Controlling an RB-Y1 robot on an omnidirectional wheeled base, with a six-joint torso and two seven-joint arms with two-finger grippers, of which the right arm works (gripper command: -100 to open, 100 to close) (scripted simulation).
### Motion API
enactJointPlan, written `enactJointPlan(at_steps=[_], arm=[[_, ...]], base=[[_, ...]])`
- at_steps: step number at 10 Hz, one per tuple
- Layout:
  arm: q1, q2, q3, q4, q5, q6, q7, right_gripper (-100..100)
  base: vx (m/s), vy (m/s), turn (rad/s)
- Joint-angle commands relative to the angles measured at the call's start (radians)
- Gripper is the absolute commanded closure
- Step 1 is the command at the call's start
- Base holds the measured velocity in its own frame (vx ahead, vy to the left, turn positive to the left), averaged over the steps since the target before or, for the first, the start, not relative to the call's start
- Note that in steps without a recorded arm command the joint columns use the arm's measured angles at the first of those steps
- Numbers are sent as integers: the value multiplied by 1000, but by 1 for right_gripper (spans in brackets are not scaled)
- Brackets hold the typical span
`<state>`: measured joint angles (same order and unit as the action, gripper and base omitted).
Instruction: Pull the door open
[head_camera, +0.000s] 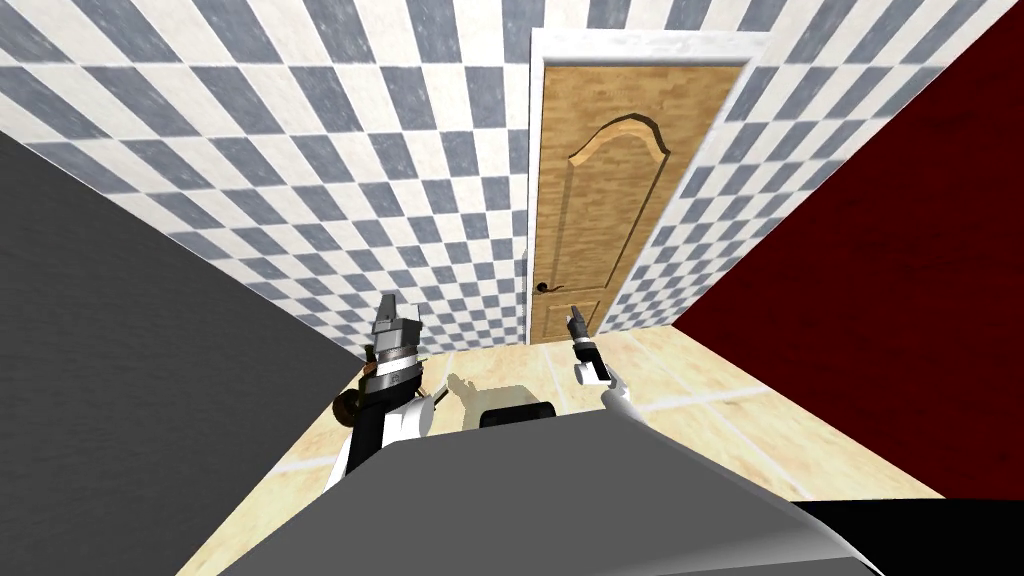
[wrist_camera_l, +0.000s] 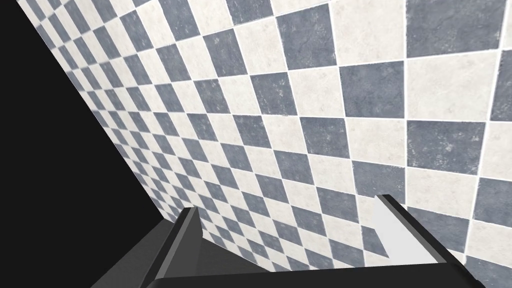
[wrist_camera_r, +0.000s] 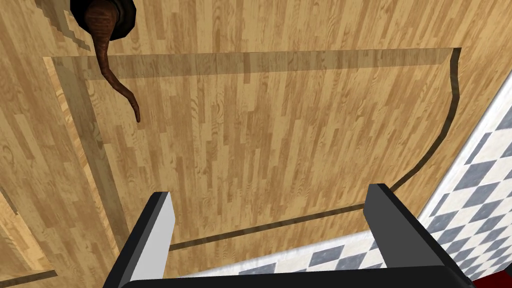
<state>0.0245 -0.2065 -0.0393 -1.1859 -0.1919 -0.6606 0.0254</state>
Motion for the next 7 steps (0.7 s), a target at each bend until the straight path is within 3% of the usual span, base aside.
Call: enactJointPlan(at_steps=[1, 3, 7], arm=[[-20, -11, -4, 47, -10, 7, 1, -100], [-54, -25, -9, 117, -22, 2, 1, -100], [-85, -37, -13, 203, -32, -2, 1, -100]], base=[[73, -57, 187], [81, -64, 180], [50, -40, 95]])
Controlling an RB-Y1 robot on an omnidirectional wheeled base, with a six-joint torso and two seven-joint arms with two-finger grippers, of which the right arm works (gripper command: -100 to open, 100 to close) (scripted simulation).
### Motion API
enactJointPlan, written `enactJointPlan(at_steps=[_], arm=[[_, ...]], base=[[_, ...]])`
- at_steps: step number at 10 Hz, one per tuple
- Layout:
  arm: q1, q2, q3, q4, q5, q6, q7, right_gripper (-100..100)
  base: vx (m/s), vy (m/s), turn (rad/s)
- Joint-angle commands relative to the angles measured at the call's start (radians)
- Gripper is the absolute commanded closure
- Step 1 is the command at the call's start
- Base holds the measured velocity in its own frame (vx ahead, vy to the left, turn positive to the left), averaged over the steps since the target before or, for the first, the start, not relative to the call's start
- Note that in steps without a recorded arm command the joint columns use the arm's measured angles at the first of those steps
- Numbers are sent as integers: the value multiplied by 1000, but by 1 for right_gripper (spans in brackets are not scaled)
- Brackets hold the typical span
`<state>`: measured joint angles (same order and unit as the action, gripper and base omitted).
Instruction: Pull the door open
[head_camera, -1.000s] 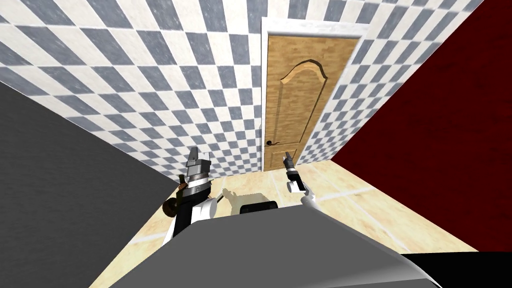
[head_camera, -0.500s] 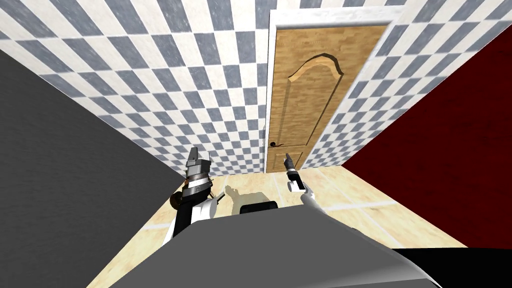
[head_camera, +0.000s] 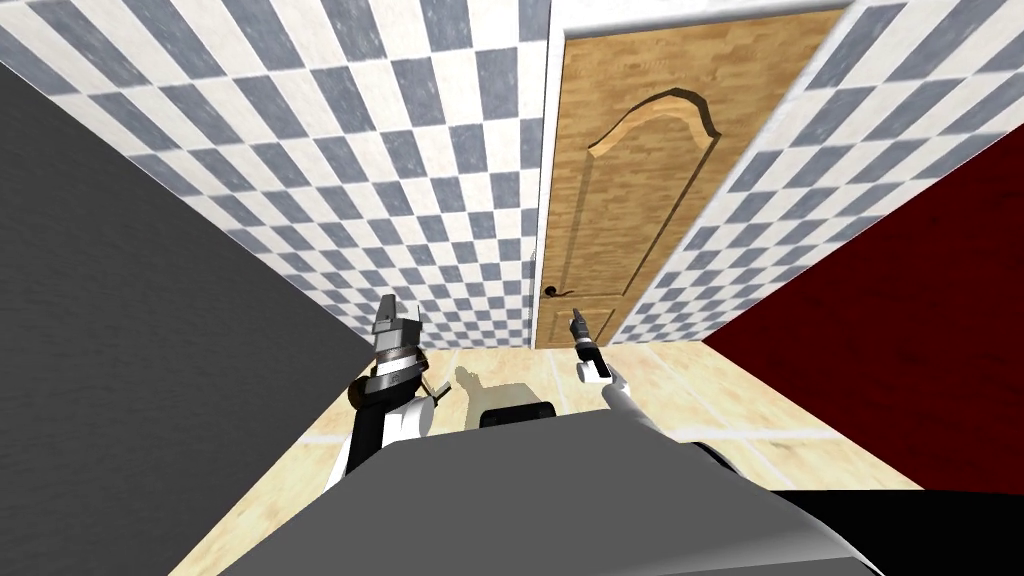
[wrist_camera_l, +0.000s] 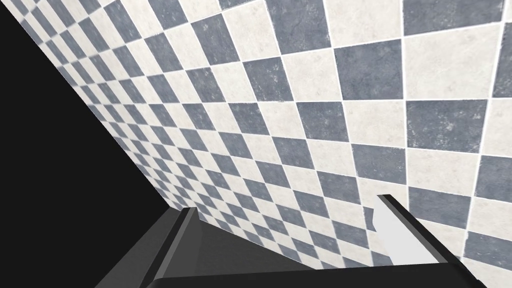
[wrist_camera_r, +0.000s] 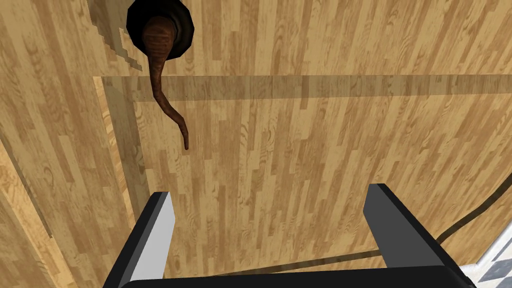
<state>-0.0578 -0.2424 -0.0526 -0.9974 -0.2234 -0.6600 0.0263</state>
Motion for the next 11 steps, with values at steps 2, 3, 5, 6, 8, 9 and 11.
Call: enactJointPlan(at_steps=[2, 3, 5, 6, 8, 9, 11], arm=[[-33, -13, -4, 74, -11, -7, 0, -100], [-33, -13, -4, 87, -11, -7, 0, -100], [-60, -23, -8, 150, -20, -11, 0, -100], [-73, -28, -10, 179, -25, -13, 0, -100], [-95, -37, -13, 234, -32, -16, 0, -100], [-95, -37, -13, 234, -32, -16, 0, -100], [-116, -45, -15, 284, -39, -19, 1, -100]], base=[[44, -39, 124], [38, -38, 67], [51, -42, 114], [60, -61, 137], [59, -63, 128], [36, -37, 25], [33, -24, 83]])
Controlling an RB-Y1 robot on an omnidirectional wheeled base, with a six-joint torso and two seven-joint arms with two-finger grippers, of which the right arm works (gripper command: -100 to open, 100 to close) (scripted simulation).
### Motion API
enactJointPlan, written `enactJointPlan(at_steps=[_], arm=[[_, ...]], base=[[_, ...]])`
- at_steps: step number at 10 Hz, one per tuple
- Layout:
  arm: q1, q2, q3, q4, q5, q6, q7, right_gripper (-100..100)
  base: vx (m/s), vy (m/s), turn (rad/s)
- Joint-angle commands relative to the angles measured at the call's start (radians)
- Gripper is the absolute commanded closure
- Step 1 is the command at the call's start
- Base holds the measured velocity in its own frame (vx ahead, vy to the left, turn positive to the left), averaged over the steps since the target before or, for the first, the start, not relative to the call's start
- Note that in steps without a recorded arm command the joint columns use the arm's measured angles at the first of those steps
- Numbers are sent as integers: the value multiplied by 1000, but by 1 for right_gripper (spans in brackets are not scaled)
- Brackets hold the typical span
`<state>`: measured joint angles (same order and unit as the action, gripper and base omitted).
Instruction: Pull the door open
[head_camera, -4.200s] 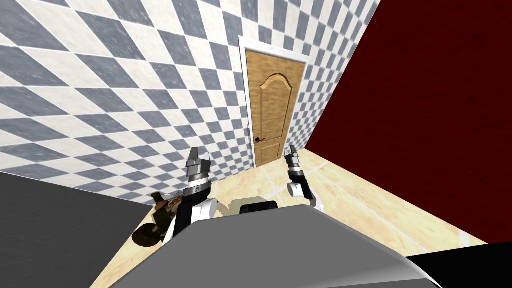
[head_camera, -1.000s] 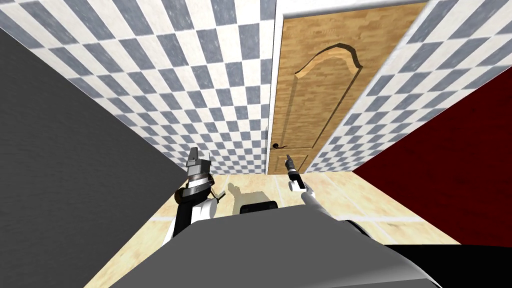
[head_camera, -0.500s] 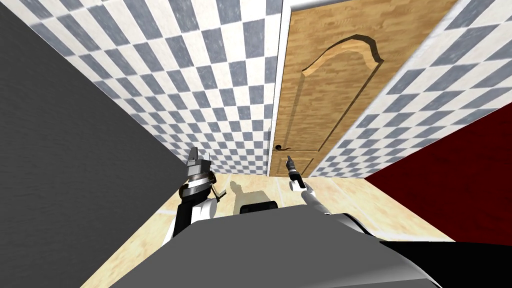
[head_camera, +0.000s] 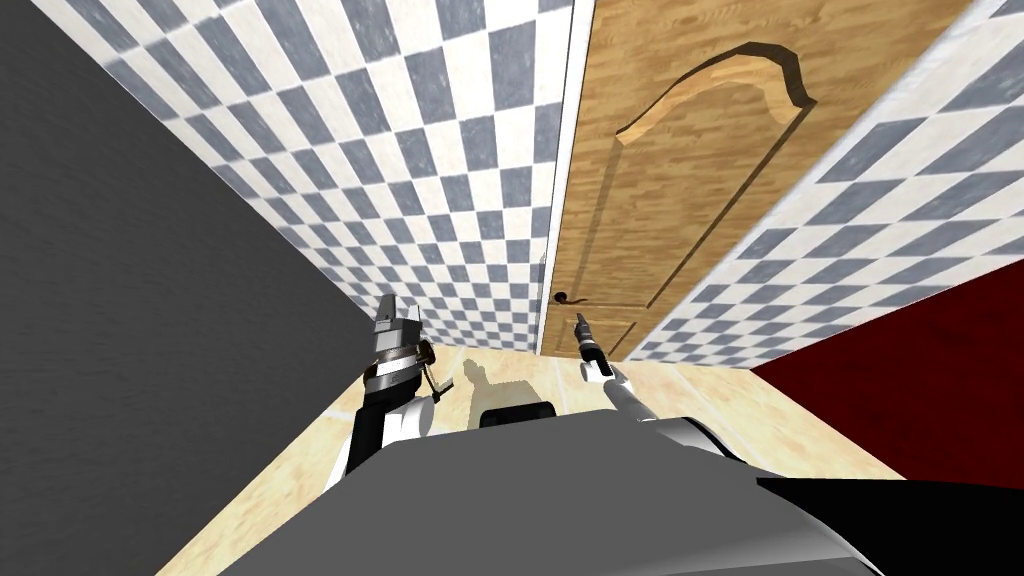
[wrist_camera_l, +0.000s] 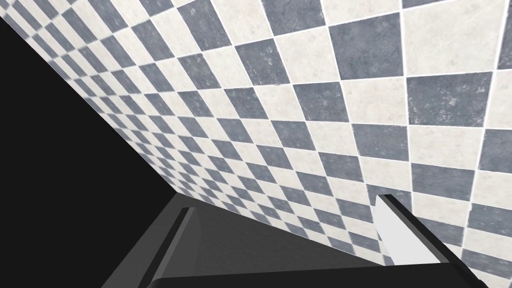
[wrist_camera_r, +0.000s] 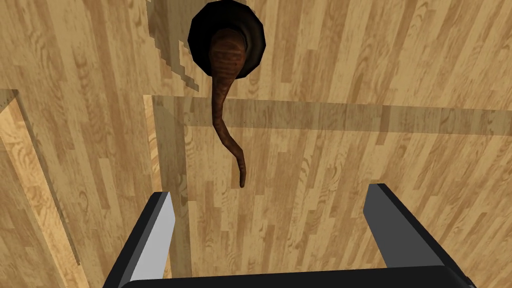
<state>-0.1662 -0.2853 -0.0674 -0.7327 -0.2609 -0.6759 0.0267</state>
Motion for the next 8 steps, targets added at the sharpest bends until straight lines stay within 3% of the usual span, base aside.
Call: enactJointPlan(at_steps=[1, 5, 6, 8], arm=[[-15, -4, -2, 37, -4, -4, 0, -100], [-39, -13, -5, 93, -13, -7, 0, -100], [-38, -12, -4, 90, -11, -8, 0, -100], [-28, -30, -12, 103, -17, -20, -15, -100]], base=[[39, -36, 90], [33, -37, 65], [10, -11, 6], [147, -15, 104]])
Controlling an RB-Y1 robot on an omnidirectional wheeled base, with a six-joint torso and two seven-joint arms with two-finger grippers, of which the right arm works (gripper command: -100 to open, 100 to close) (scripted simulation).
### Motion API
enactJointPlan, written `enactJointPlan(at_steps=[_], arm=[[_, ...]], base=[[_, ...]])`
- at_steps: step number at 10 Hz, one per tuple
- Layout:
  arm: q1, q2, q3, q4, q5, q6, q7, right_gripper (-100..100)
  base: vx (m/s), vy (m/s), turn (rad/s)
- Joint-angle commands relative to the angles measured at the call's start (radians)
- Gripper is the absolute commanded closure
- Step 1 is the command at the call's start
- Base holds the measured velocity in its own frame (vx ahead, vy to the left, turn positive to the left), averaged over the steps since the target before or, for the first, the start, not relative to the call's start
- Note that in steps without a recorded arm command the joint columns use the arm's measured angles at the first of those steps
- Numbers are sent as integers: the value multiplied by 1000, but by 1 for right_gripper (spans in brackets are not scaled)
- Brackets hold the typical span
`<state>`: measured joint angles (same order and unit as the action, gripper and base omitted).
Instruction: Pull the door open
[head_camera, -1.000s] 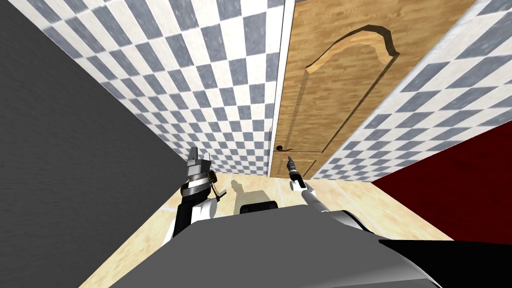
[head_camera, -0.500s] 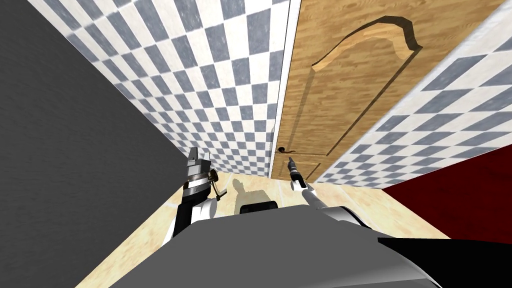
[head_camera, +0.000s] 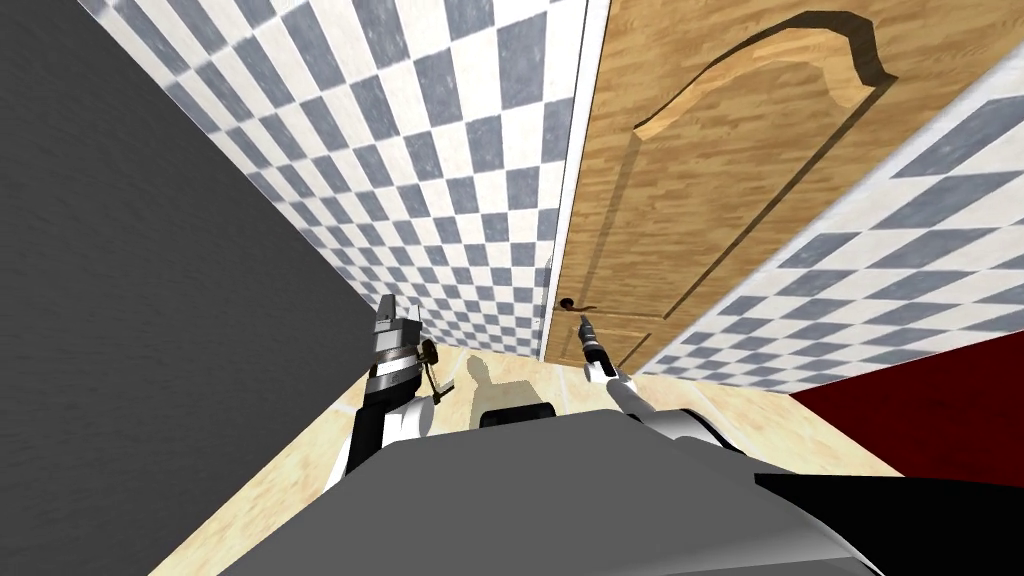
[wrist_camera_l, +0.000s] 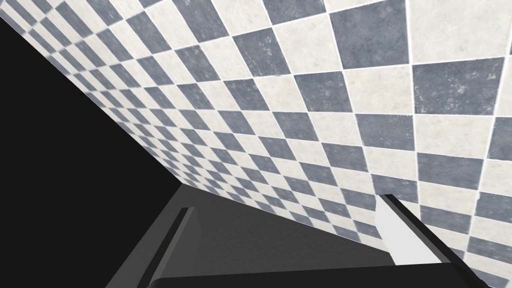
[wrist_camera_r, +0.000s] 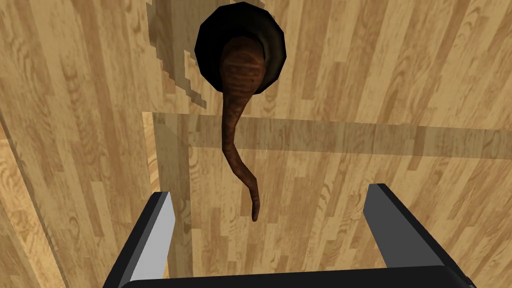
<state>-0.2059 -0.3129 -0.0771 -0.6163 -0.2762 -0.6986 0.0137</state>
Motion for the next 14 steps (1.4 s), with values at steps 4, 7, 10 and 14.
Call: enactJointPlan(at_steps=[4, 7, 10, 14], arm=[[37, -42, -21, 6, -13, -19, -36, -100], [53, -66, -32, 18, -20, -32, -57, -100], [37, -62, -28, 39, -18, -39, -55, 100], [37, -62, -28, 39, -18, -39, -55, 100]], base=[[200, -23, 101], [179, -26, 93], [13, -3, -1], [-12, 2, 2]])
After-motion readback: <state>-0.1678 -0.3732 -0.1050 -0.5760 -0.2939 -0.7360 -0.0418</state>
